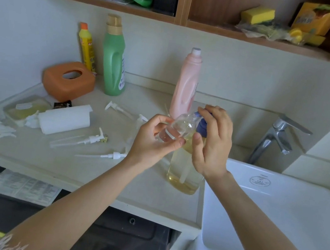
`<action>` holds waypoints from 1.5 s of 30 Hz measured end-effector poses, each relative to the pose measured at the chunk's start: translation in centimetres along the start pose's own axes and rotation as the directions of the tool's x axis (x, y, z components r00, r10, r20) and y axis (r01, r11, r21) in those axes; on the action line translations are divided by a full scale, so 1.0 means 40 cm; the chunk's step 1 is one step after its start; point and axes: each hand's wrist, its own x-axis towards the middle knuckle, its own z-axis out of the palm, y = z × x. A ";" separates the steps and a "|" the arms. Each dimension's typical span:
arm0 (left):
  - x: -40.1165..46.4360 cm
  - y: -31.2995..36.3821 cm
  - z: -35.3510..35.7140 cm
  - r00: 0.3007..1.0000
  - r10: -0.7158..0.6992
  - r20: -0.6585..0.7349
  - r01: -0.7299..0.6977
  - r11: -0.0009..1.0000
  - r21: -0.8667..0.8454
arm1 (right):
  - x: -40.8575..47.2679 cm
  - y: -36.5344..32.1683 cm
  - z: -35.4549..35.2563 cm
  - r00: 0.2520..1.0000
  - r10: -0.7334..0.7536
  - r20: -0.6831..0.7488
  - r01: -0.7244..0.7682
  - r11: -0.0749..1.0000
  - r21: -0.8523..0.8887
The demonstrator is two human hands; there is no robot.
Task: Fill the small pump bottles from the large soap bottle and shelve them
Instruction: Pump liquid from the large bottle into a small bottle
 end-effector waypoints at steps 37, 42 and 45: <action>0.072 0.320 -0.300 0.840 0.067 0.538 0.189 0.894 -0.406 | 0.183 -0.118 -0.077 0.973 0.203 0.108 -0.226 0.930 0.291; 0.056 0.319 -0.286 0.856 0.042 0.515 0.180 0.911 -0.372 | 0.192 -0.126 -0.074 0.970 0.209 0.124 -0.235 0.935 0.265; 0.055 0.311 -0.281 0.885 0.024 0.465 0.175 0.909 -0.380 | 0.190 -0.123 -0.080 0.966 0.212 0.146 -0.243 0.937 0.249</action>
